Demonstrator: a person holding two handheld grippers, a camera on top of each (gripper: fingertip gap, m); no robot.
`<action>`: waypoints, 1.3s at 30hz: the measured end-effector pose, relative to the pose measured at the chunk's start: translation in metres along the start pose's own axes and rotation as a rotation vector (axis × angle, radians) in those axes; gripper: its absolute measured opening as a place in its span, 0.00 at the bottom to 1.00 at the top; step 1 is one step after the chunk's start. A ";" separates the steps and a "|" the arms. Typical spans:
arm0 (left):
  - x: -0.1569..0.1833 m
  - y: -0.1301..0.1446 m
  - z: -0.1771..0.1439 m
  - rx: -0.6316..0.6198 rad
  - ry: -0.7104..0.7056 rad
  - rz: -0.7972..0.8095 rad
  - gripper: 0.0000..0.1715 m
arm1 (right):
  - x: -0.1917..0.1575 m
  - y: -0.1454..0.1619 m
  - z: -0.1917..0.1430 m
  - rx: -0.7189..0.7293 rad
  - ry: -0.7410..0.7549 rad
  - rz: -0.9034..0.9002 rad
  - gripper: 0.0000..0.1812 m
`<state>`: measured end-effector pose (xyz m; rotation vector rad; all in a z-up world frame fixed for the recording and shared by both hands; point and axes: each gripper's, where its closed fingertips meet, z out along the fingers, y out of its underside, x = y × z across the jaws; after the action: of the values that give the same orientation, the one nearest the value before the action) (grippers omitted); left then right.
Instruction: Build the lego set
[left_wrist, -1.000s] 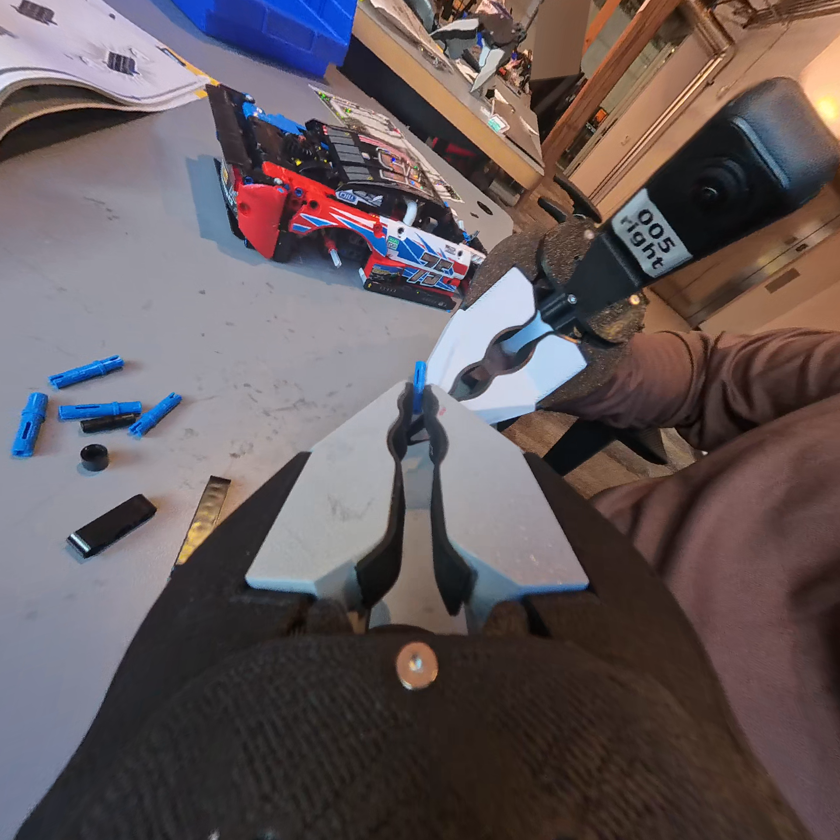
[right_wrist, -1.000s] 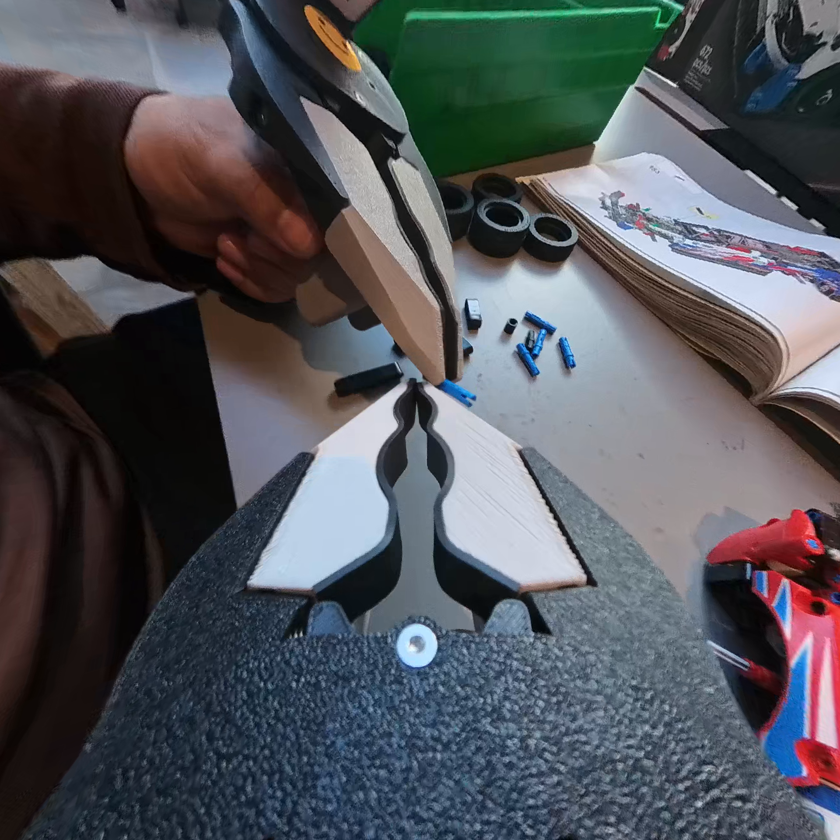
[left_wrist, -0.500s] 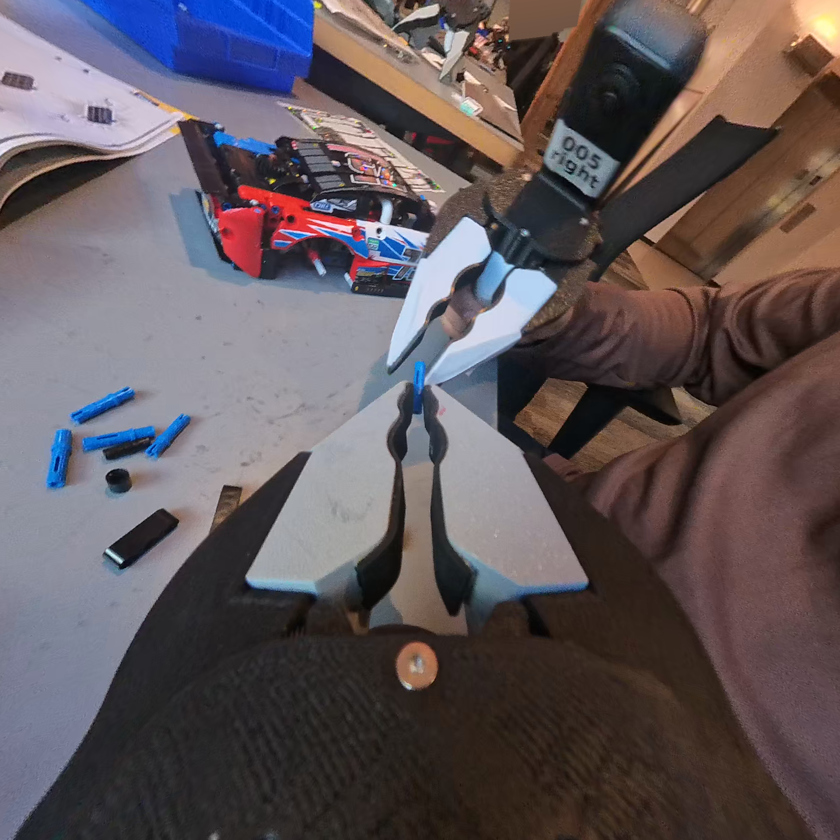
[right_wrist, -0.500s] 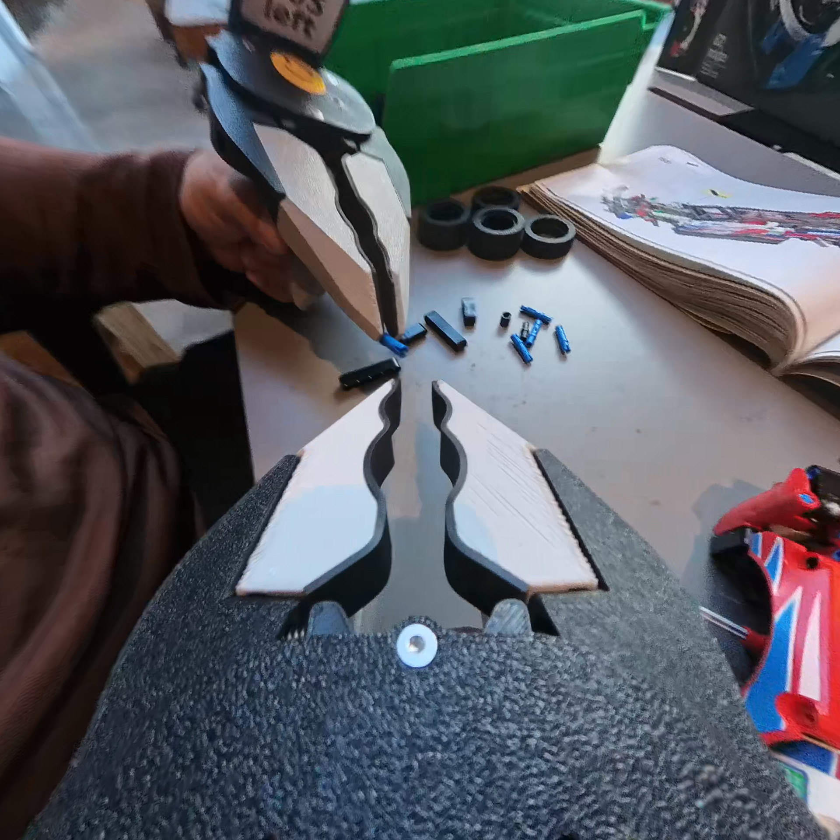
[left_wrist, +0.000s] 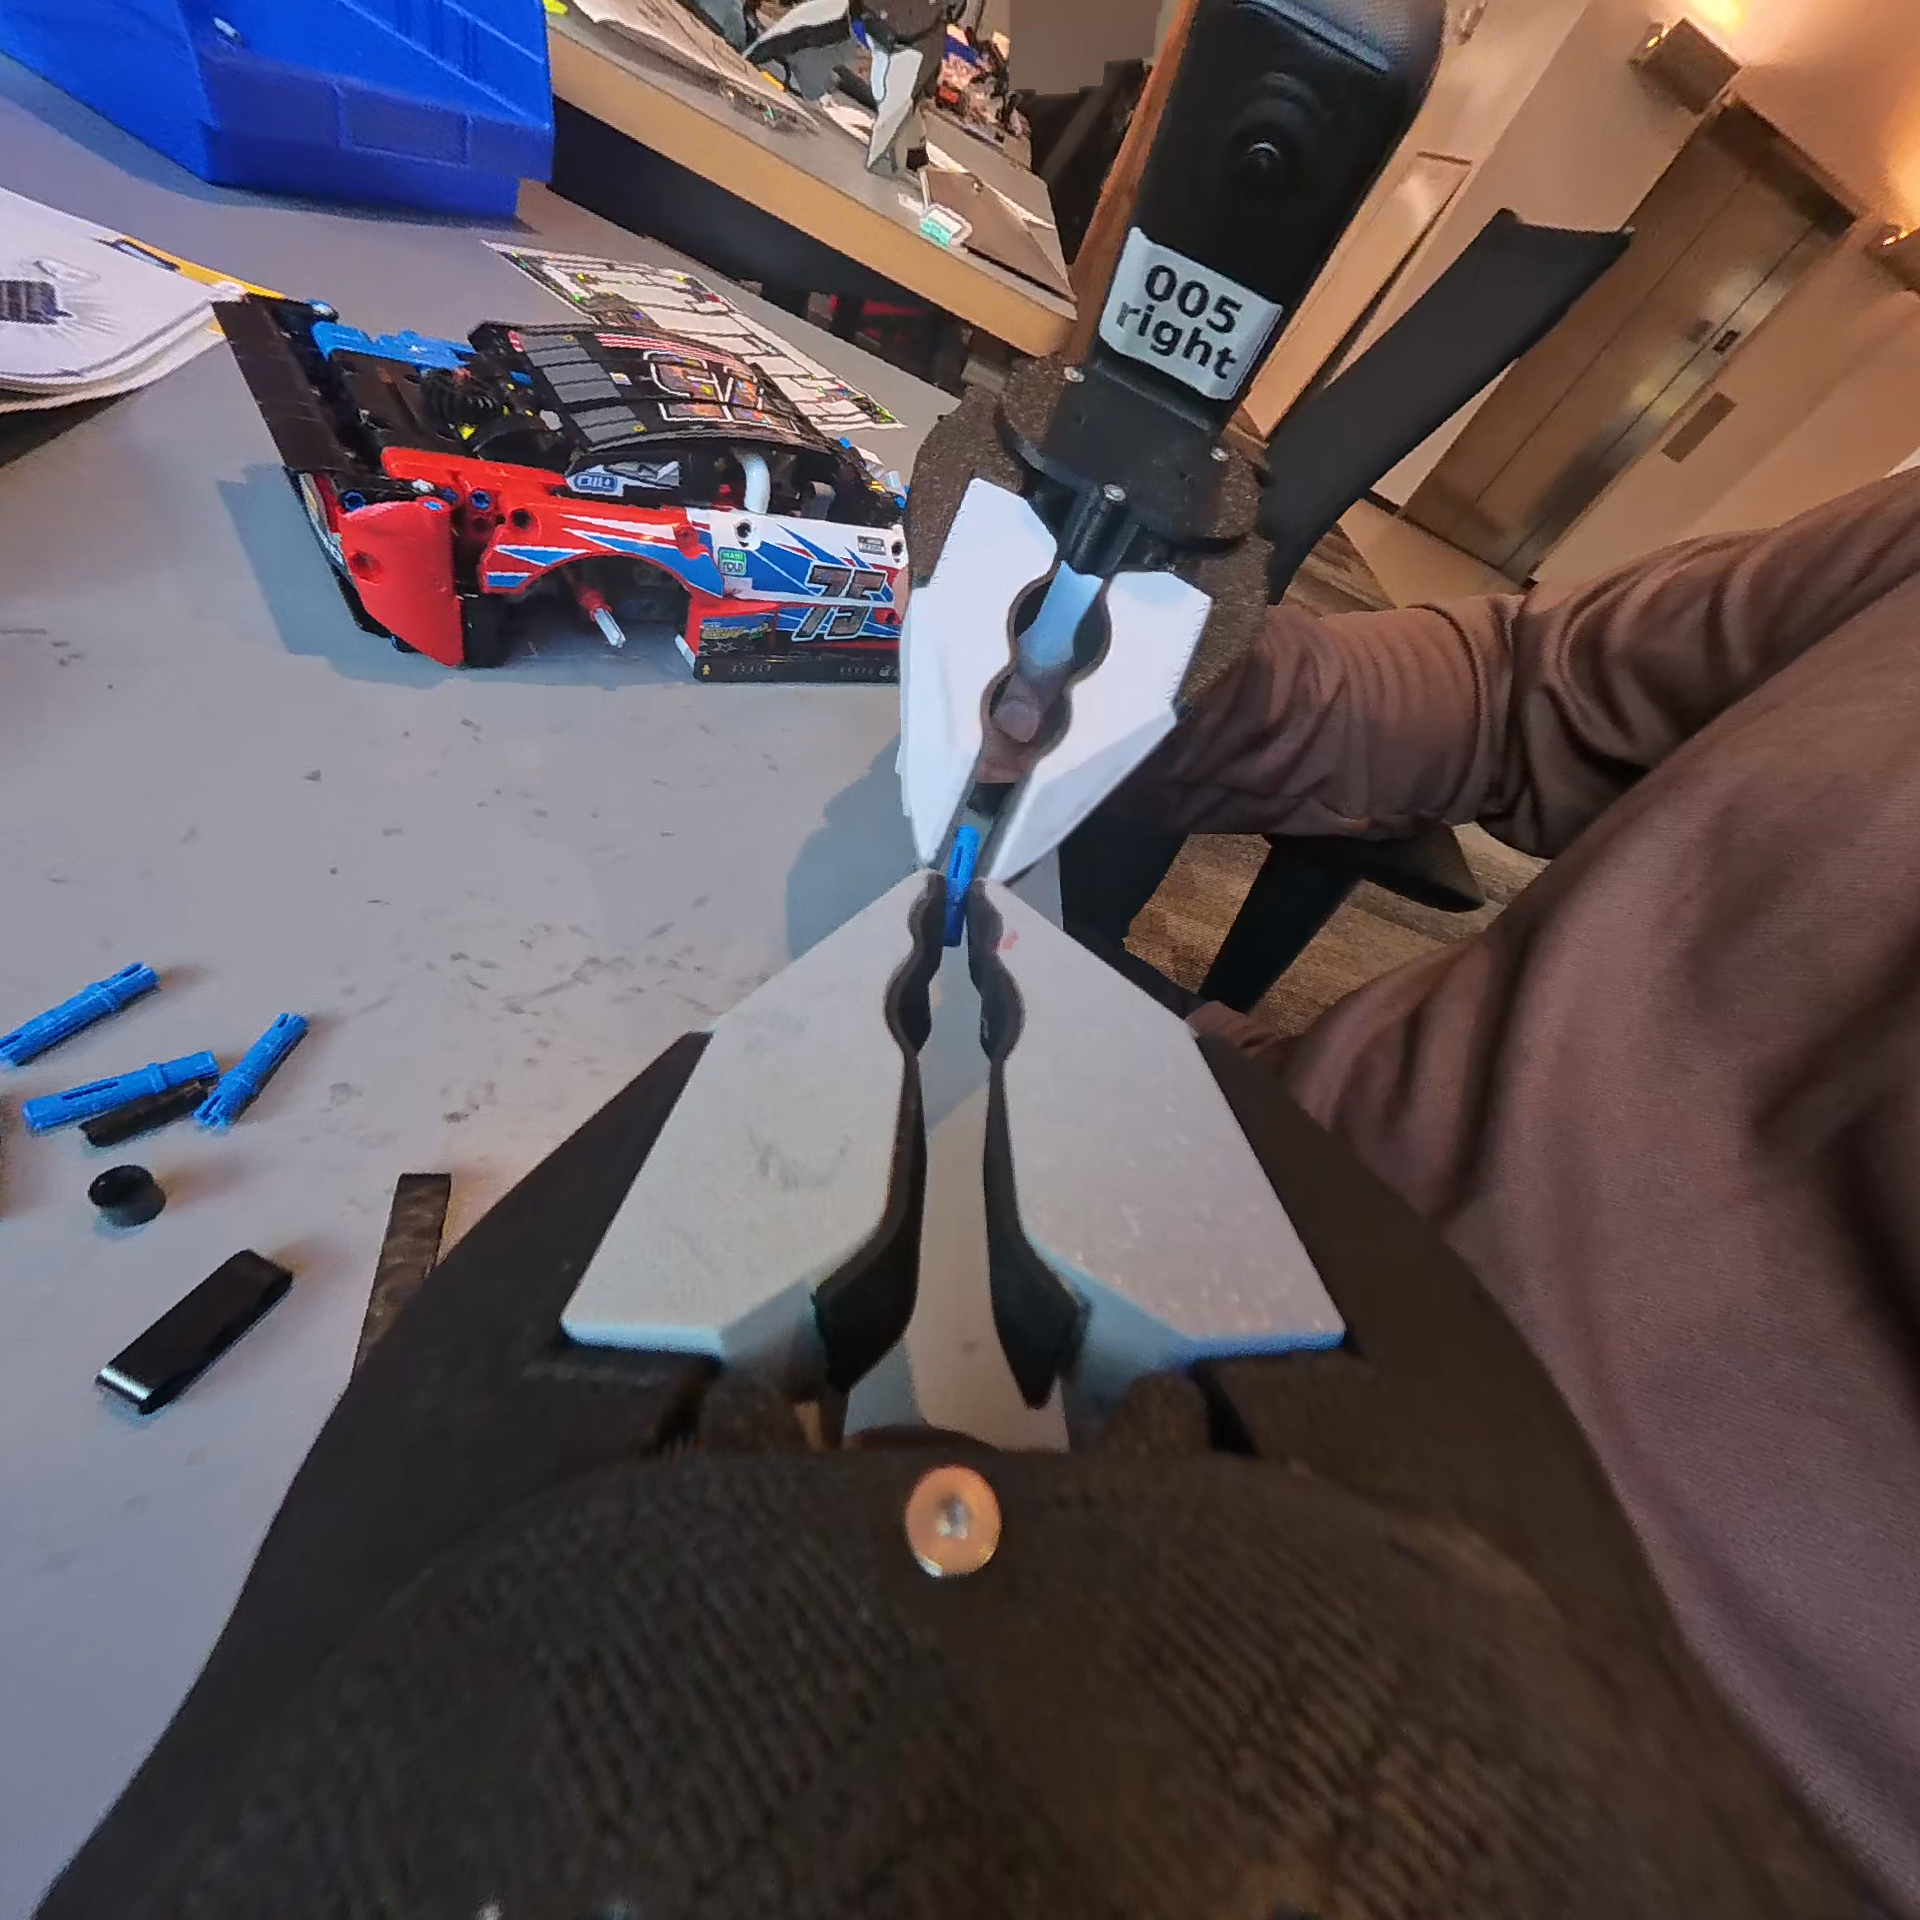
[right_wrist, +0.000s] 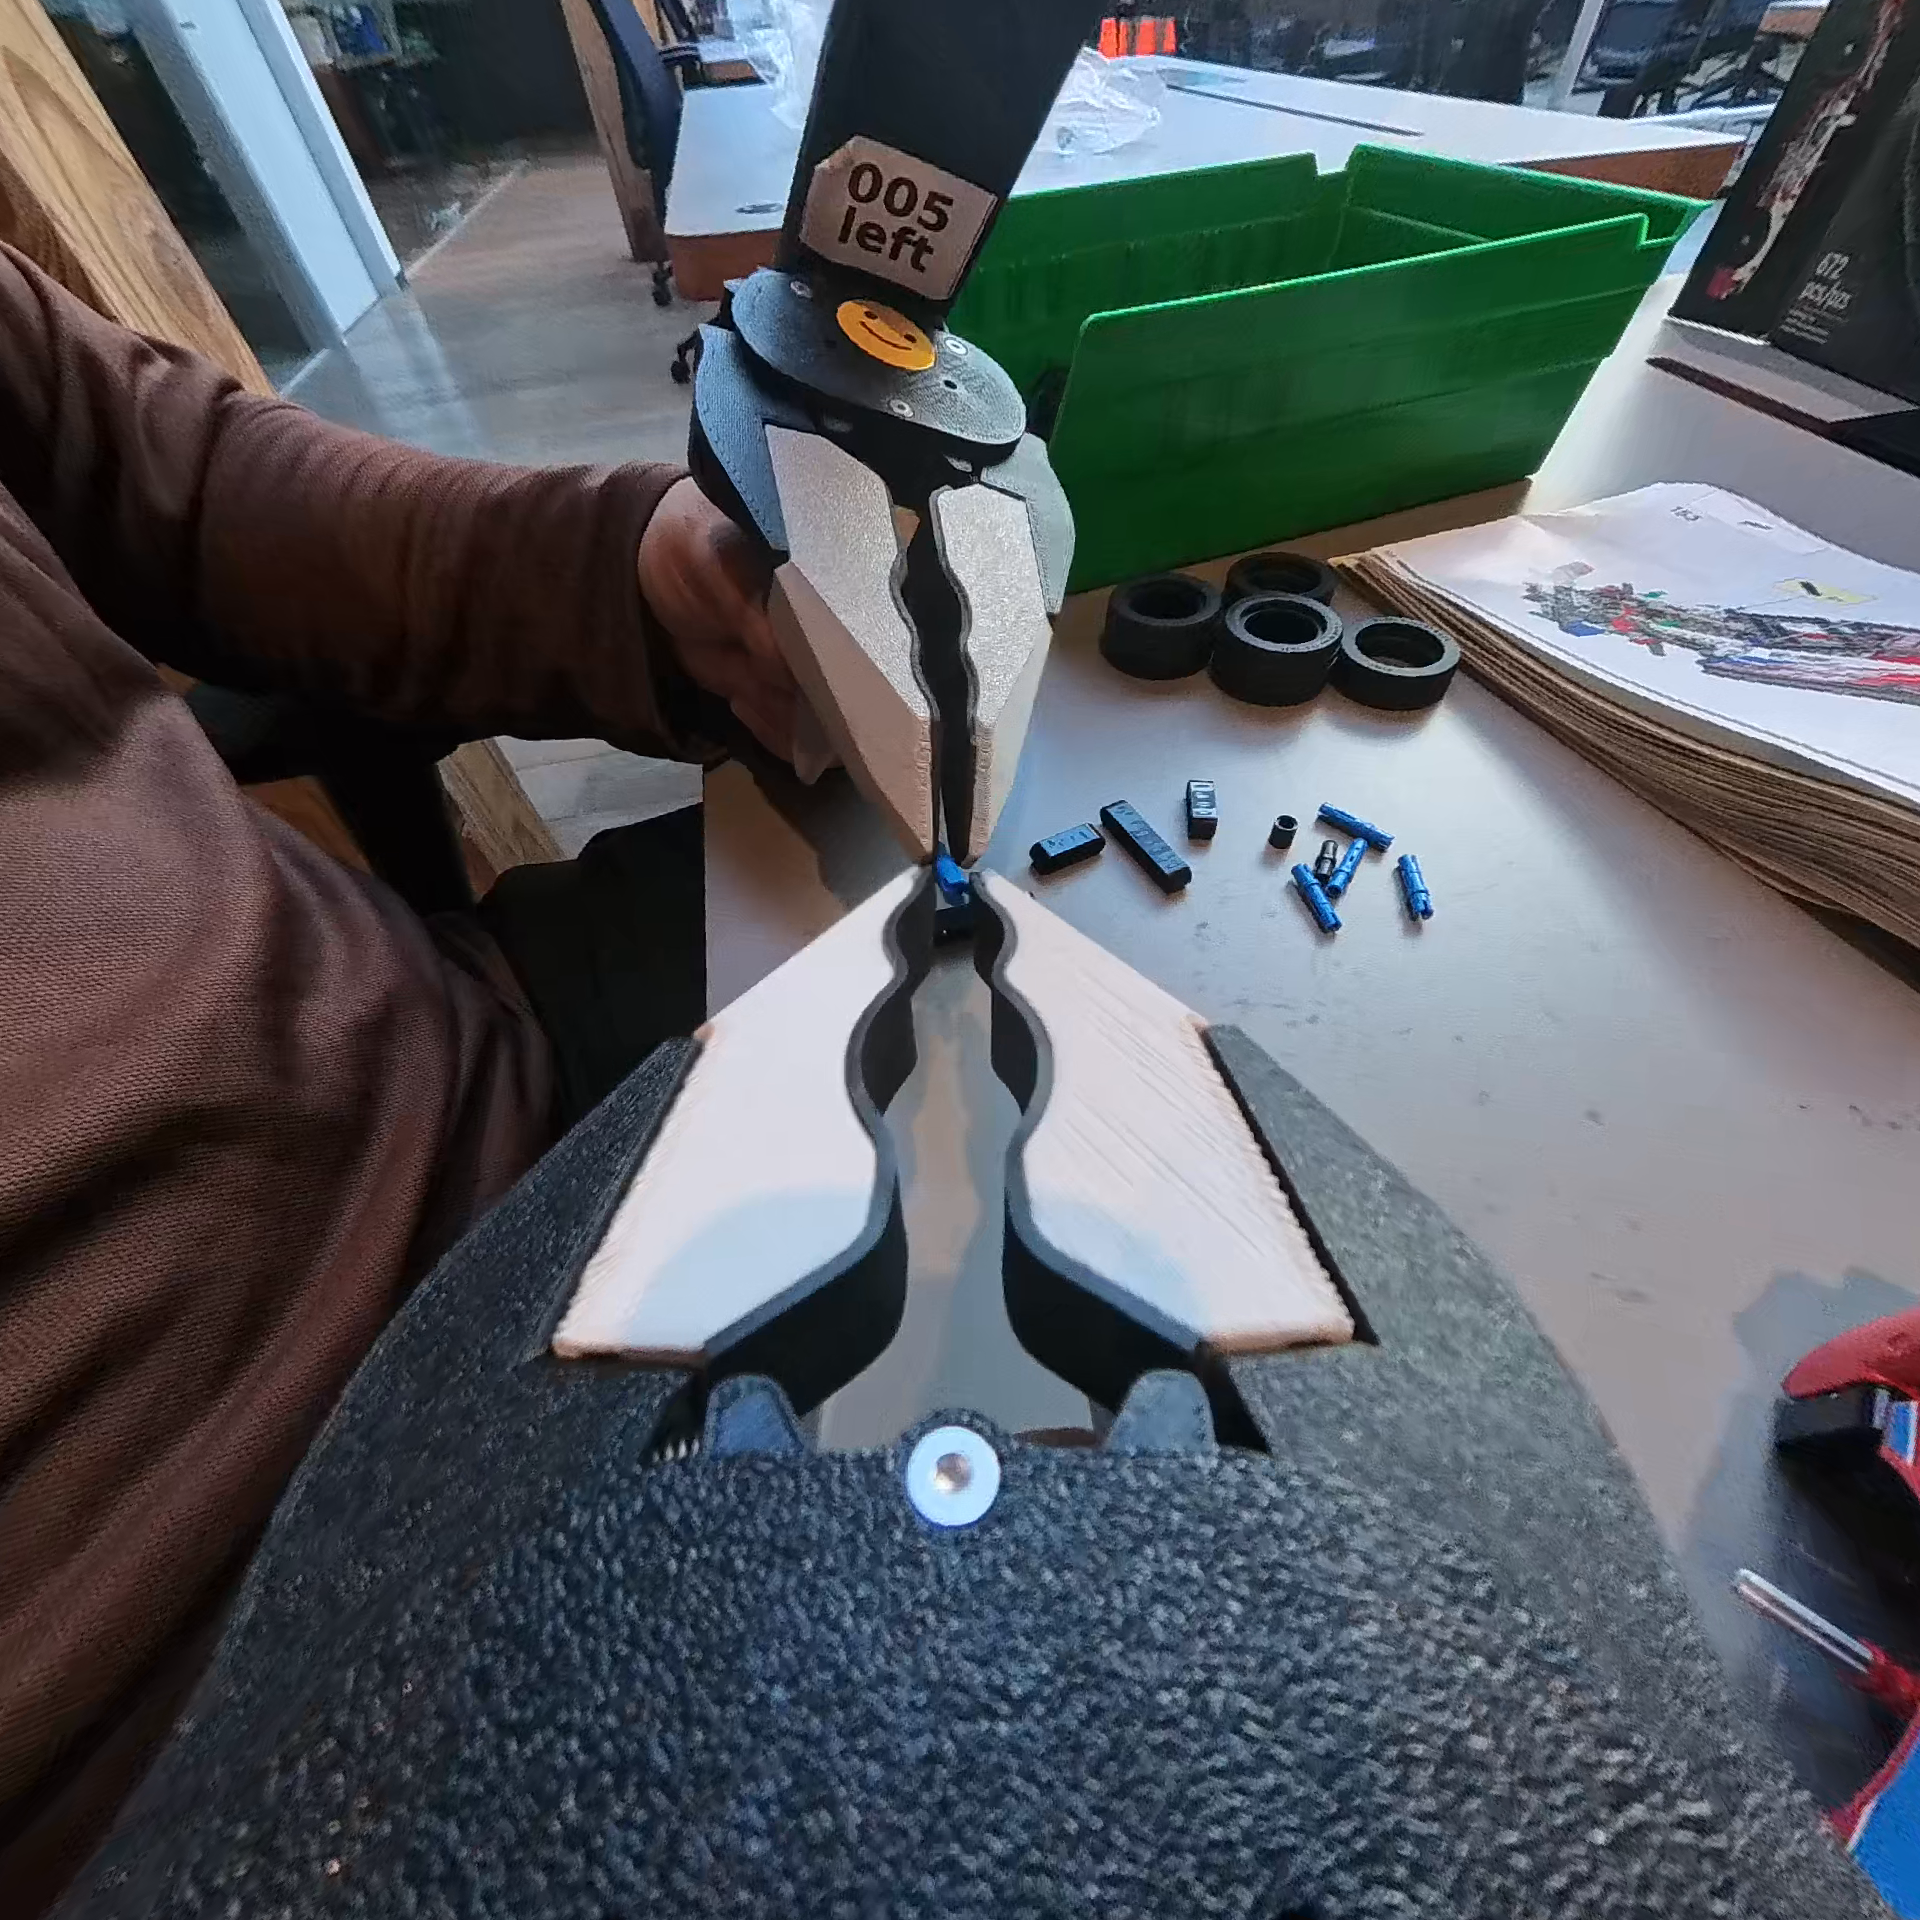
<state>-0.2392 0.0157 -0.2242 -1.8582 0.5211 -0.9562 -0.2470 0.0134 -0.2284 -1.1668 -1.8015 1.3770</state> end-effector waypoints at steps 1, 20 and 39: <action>0.000 0.000 0.000 0.000 -0.002 0.000 0.01 | 0.000 0.000 0.000 -0.001 0.000 0.003 0.03; -0.034 0.019 0.006 -0.273 -0.528 0.670 0.10 | 0.013 0.011 0.006 -0.061 0.017 0.243 0.02; -0.029 0.029 0.010 -0.246 -0.370 0.505 0.01 | 0.011 0.011 -0.002 -0.090 0.055 -0.005 0.08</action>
<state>-0.2472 0.0285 -0.2640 -1.9234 0.8505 -0.2137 -0.2473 0.0254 -0.2392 -1.2340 -1.8426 1.2598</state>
